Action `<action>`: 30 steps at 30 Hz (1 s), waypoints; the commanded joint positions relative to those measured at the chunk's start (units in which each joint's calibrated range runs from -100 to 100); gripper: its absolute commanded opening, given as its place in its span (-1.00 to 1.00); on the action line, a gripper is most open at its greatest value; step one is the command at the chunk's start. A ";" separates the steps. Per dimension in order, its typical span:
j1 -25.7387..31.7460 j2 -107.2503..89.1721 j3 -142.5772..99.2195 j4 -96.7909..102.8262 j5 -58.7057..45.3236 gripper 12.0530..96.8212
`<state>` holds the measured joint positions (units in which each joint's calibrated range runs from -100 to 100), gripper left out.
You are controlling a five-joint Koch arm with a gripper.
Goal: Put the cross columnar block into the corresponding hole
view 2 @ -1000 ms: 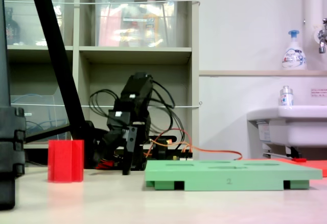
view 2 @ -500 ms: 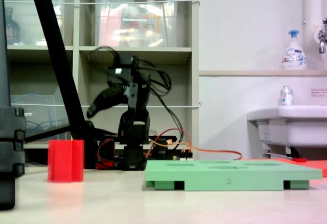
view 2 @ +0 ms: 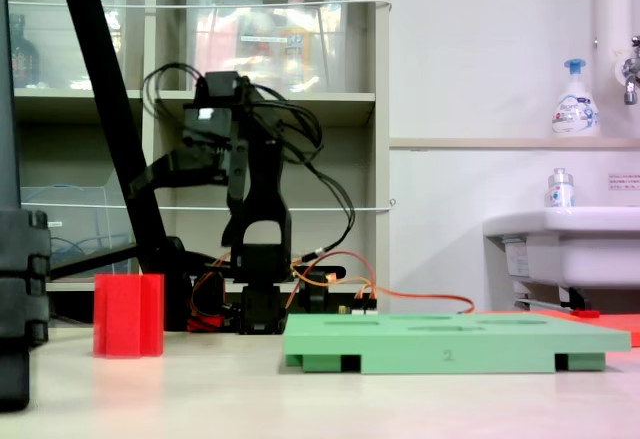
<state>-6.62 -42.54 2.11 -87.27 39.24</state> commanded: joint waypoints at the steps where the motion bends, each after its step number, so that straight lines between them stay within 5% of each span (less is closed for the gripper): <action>1: -0.49 4.70 4.87 -1.07 -0.93 0.74; 30: -5.23 36.12 17.83 1.62 -4.00 0.73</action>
<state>-11.45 -6.16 16.71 -86.29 35.73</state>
